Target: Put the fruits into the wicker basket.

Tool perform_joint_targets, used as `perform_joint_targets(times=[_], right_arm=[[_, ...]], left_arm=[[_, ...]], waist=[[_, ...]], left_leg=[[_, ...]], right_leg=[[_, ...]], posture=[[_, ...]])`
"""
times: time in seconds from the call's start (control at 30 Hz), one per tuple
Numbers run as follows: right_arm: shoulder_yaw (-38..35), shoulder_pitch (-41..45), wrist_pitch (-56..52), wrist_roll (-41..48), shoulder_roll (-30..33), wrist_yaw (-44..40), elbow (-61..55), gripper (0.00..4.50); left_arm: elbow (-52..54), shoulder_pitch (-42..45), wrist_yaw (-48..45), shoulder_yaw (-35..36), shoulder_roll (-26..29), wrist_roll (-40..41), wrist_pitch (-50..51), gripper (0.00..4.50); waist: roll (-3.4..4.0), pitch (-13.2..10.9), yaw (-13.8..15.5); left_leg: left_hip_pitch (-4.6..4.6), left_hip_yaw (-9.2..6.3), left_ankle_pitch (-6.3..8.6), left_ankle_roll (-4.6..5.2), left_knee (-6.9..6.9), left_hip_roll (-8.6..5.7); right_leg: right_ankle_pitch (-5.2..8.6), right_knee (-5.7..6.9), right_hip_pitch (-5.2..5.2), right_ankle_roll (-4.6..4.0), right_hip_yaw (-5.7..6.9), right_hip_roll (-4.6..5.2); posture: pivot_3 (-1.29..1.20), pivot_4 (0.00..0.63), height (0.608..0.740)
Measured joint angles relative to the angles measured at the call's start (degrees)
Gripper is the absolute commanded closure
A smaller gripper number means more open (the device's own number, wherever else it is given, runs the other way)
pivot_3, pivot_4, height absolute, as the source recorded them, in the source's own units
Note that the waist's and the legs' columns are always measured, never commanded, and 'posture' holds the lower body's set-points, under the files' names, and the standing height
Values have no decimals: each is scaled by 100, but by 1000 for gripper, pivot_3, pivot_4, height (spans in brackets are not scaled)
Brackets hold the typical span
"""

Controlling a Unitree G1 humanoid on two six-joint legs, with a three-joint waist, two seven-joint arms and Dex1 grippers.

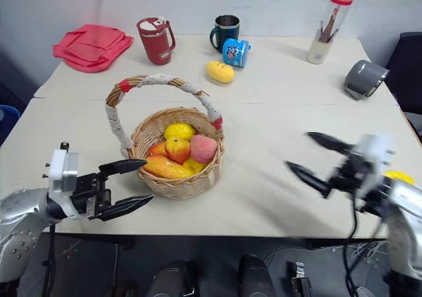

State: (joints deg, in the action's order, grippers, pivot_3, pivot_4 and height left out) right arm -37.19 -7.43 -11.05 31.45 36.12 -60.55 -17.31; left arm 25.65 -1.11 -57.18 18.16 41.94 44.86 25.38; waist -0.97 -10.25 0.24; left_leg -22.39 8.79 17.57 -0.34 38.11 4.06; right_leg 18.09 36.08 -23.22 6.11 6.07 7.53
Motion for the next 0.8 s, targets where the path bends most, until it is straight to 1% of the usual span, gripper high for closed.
perform_joint_targets(times=[0.07,0.13,0.27,0.4,0.5,0.57,0.63,0.67,0.7,0.77,0.8], right_arm=[[-460,-665,540,-231,-100,-20,409,61],[-878,-1373,1295,-474,-267,-121,1017,61],[-1497,-2168,2422,-629,-544,-147,2133,61],[-1675,-2560,2888,-622,-720,2,2785,61],[-1574,-2799,3259,-662,-909,10,3236,61],[-1448,-2714,3366,-668,-910,25,3349,61],[-1302,-2433,3375,-664,-689,27,3404,61],[-1179,-2190,3373,-672,-408,-18,3447,61],[-1100,-1956,3386,-680,-125,-58,3492,61],[-810,-1371,3430,-830,731,-257,3786,61],[-717,-1106,3452,-894,1057,-333,3873,61]], left_arm=[[-51,73,-24,-61,2,0,11,0],[-159,176,-67,-166,3,-3,24,0],[-213,304,-139,-211,46,-16,26,0],[-209,313,-178,-244,72,-17,26,0],[-177,220,-174,-234,82,-17,26,0],[-168,181,-171,-231,82,-17,26,0],[-154,143,-165,-220,84,-18,19,0],[-147,133,-161,-219,86,-19,17,0],[-134,130,-157,-213,87,-20,13,0],[-119,145,-131,-190,92,-26,6,0],[-109,165,-117,-171,93,-34,-1,0]], waist=[[0,0,3],[0,0,-12],[5,1,-60],[13,5,-150],[26,13,-192],[28,14,-226],[32,16,-269],[36,16,-307],[43,17,-329],[56,16,-341],[60,13,-332]], left_leg=[[8,8,1,1,-1,-1],[24,10,2,3,-2,-1],[45,-11,4,2,-6,4],[84,-10,10,-7,-23,10],[93,-6,12,-10,-36,12],[104,-6,16,-12,-37,10],[117,-6,19,-10,-37,9],[120,-6,21,-6,-37,8],[121,-6,20,-3,-37,3],[121,-5,21,0,-37,-14],[119,-7,20,-1,-39,-14]], right_leg=[[-1,-9,17,1,3,-1],[-2,-17,38,4,2,-2],[-2,-20,57,4,-2,-2],[3,-22,83,-3,-7,-3],[6,-23,83,-8,-11,-1],[6,-23,84,-8,-19,0],[5,-21,89,-7,-29,0],[3,-20,88,-4,-38,3],[2,-19,87,-1,-41,6],[1,-18,86,0,-43,6],[2,-16,82,0,-43,5]], posture=[[0,150,740],[0,150,740],[0,150,740],[0,150,740],[0,150,740],[0,150,740],[0,150,740],[0,150,740],[0,150,740],[0,150,740],[0,150,740]])
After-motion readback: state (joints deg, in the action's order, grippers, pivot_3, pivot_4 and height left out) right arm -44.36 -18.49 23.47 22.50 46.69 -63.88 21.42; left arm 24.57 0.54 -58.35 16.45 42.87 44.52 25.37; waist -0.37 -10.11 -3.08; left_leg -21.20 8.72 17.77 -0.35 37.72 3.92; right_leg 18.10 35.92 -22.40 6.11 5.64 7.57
